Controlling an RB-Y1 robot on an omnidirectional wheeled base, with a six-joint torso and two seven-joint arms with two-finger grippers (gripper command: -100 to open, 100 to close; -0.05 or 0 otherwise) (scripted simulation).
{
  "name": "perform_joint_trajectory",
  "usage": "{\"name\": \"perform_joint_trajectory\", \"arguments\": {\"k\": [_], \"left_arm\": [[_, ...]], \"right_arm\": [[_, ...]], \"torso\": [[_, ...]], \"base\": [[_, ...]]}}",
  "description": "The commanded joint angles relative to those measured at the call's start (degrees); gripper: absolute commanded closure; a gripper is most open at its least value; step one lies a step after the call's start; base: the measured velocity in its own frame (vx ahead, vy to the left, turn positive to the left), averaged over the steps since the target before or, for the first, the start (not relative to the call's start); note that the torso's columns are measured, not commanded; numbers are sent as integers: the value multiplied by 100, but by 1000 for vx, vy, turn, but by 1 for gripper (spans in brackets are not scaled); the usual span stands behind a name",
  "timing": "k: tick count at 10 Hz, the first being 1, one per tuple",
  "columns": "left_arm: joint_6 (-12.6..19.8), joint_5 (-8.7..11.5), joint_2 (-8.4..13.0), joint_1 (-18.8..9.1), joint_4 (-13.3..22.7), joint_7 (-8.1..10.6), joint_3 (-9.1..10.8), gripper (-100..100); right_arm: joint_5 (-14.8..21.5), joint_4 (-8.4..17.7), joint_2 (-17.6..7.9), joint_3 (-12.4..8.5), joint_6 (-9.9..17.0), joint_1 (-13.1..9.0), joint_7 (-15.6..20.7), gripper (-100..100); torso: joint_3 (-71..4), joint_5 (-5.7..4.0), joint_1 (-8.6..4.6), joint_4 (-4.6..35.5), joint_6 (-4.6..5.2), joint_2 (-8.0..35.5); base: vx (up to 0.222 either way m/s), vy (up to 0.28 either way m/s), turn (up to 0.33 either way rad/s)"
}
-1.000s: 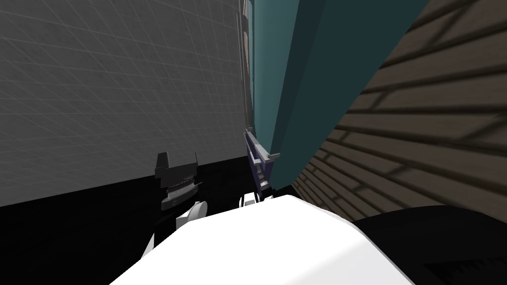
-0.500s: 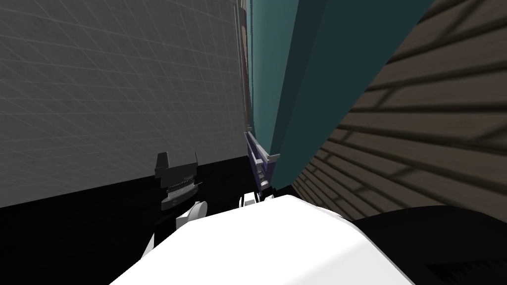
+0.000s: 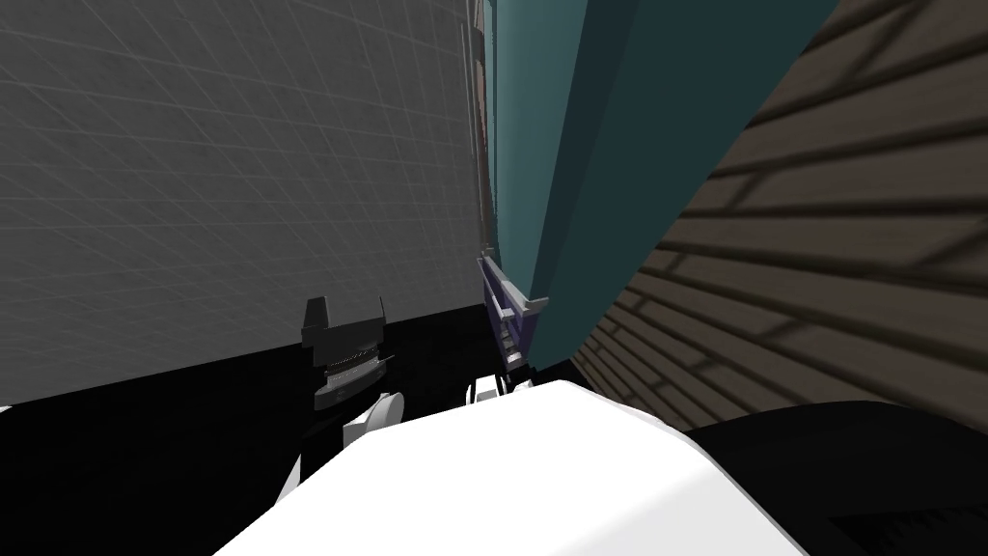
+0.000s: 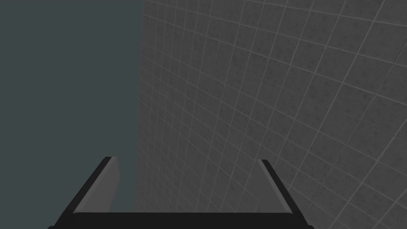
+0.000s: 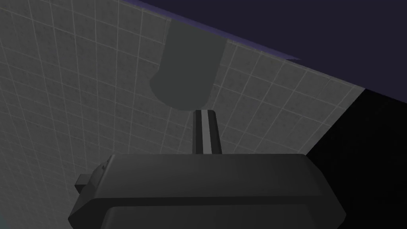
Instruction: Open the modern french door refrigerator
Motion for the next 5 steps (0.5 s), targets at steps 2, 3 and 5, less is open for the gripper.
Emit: {"name": "perform_joint_trajectory", "arguments": {"k": [2,3,5], "left_arm": [[0,0,0,-1,0,0,0,0],[0,0,1,0,0,0,0,0],[0,0,2,0,0,0,2,0]], "right_arm": [[-30,-12,125,-39,109,21,140,100],[-118,-86,175,-102,291,9,268,-100],[-222,-172,219,-183,489,-5,402,-100]], "torso": [[2,-8,-24,5,-8,-2],[4,-16,-75,5,8,6],[18,-24,-95,12,15,31]], "base": [[-35,153,-7],[-26,18,-46],[-15,-31,-45]]}}
